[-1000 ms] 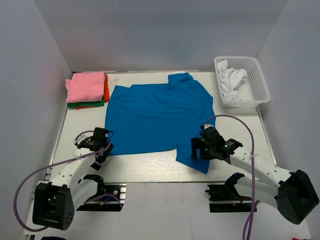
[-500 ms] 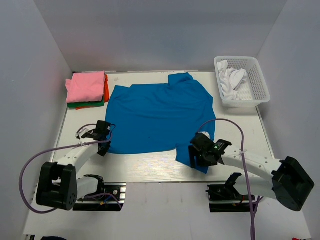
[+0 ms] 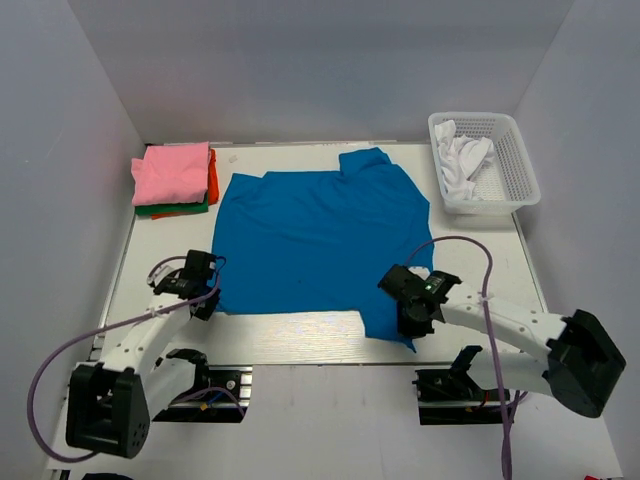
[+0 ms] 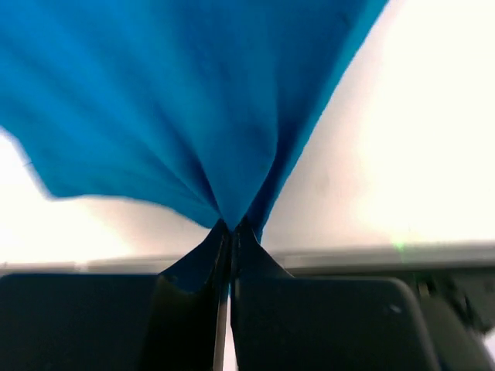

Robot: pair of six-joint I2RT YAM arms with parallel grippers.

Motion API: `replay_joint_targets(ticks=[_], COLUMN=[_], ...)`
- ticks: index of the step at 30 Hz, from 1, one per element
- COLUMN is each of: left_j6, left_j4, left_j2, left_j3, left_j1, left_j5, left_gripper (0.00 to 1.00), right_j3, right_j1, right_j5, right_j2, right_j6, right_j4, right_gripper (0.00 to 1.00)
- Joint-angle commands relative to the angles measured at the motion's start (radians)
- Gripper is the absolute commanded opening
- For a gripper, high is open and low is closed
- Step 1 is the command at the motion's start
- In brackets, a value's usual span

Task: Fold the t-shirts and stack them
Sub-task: Grap the side of the flattened tshirt closest away from the robot with both arms

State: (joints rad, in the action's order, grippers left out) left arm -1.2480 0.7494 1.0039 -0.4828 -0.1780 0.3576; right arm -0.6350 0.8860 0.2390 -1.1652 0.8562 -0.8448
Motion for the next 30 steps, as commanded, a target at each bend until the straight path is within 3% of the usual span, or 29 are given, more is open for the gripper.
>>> replay_joint_targets(ticks=[1,4,9,16,23,30], left_j6=[-0.045,-0.045,-0.018,0.004,0.03,0.002], left_j4=[0.119,0.119,0.087,0.045,-0.005,-0.073], left_j2=[-0.109,-0.134,-0.096,-0.06,0.028,0.151], left_j3=[0.007,0.007,-0.027,-0.083,-0.192,-0.316], left_j1=[0.002,0.002,-0.017,-0.017,0.002,0.011], left_j5=[-0.019,-0.052,-0.071,-0.062,-0.025,0.072], left_gripper=[0.0,0.0,0.0,0.0,0.0,0.0], right_j3=[-0.106,-0.124,-0.164,-0.242,-0.353,-0.414], right_j1=[0.008,0.013,0.011,-0.007,-0.064,-0.179], right_j5=[-0.027,-0.03,0.032,0.094,0.279,0.286], right_j2=[0.062,0.076,0.081,-0.004,-0.074,-0.139], right_j6=[0.102,0.112,0.078,-0.02,-0.121,-0.244], right_j4=[-0.217,-0.281,-0.252,-0.136,-0.04,0.159], right_gripper=[0.0,0.0,0.0,0.0,0.0,0.0])
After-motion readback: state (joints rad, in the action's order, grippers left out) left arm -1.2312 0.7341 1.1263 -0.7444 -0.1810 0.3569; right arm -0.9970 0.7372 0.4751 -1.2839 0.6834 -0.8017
